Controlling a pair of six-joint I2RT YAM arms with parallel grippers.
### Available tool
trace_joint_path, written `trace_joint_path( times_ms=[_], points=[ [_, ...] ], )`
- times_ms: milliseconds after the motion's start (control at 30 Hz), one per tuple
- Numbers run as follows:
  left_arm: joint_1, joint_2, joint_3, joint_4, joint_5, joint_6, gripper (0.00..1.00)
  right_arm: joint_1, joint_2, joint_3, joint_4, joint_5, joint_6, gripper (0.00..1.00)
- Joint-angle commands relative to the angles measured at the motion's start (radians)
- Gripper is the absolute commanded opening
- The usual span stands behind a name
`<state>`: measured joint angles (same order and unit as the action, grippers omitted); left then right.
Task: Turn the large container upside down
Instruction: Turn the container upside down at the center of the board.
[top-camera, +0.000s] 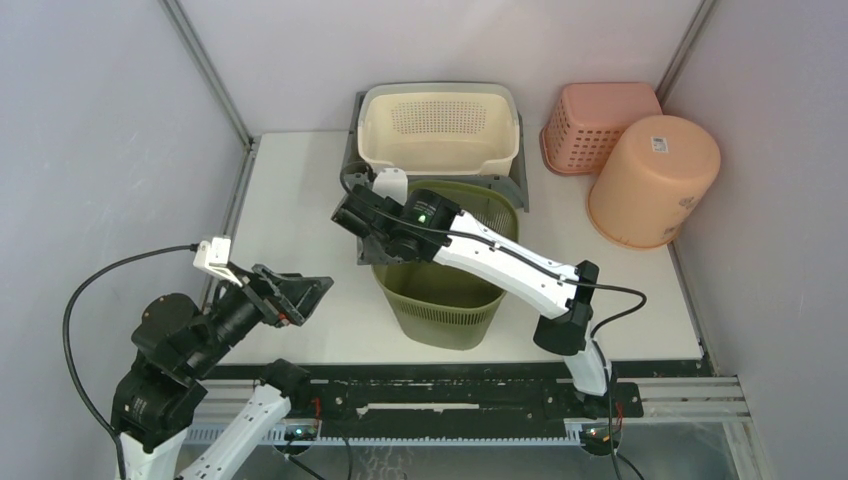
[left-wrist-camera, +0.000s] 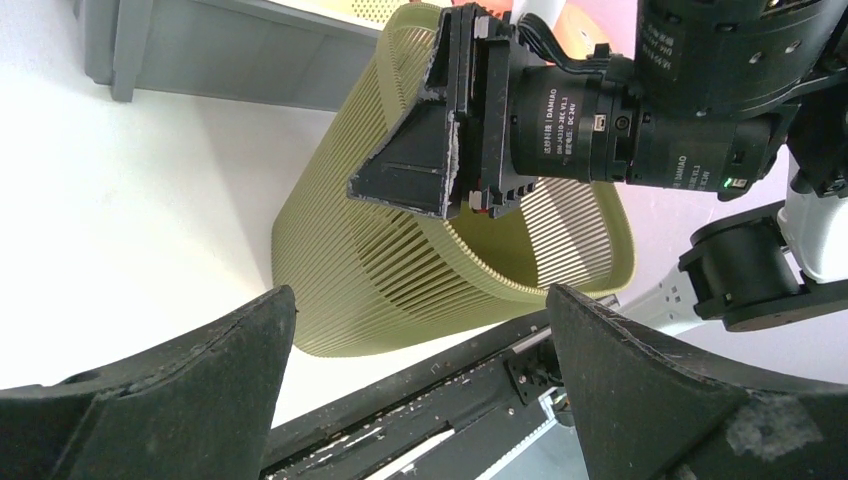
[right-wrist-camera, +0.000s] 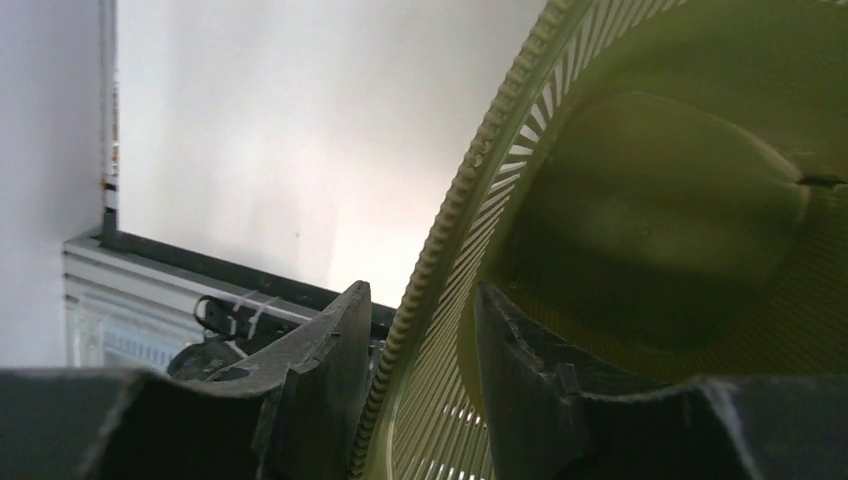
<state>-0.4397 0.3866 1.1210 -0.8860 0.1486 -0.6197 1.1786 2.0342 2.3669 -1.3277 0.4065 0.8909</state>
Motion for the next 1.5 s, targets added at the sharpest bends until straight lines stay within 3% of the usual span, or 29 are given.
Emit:
trace_joint_path(
  times_ms=[0, 233, 667, 933, 1133, 1300, 1467],
  points=[
    [-0.004, 0.003, 0.035, 0.016, 0.023, 0.026, 1.0, 0.003, -0.037, 0.016, -0.129, 0.101, -0.001, 0.49],
    [-0.004, 0.011, 0.015, 0.035, 0.033, 0.018, 1.0, -0.004, -0.08, -0.02, -0.271, 0.181, -0.011, 0.47],
    [-0.004, 0.039, -0.005, 0.045, 0.055, 0.021, 1.0, -0.058, -0.151, -0.119, -0.27, 0.054, -0.03, 0.41],
    [-0.003, 0.055, -0.012, 0.047, 0.081, 0.03, 1.0, -0.109, -0.234, -0.223, -0.271, 0.028, 0.007, 0.47],
    [-0.004, 0.07, -0.024, 0.056, 0.101, 0.037, 1.0, -0.149, -0.196, -0.141, -0.271, 0.016, -0.021, 0.46],
    [-0.004, 0.079, -0.02, 0.055, 0.104, 0.046, 1.0, -0.166, -0.13, -0.095, -0.27, -0.012, -0.048, 0.4],
    [-0.003, 0.085, -0.028, 0.059, 0.113, 0.046, 1.0, -0.182, -0.125, -0.12, -0.271, -0.009, -0.05, 0.24]
  ],
)
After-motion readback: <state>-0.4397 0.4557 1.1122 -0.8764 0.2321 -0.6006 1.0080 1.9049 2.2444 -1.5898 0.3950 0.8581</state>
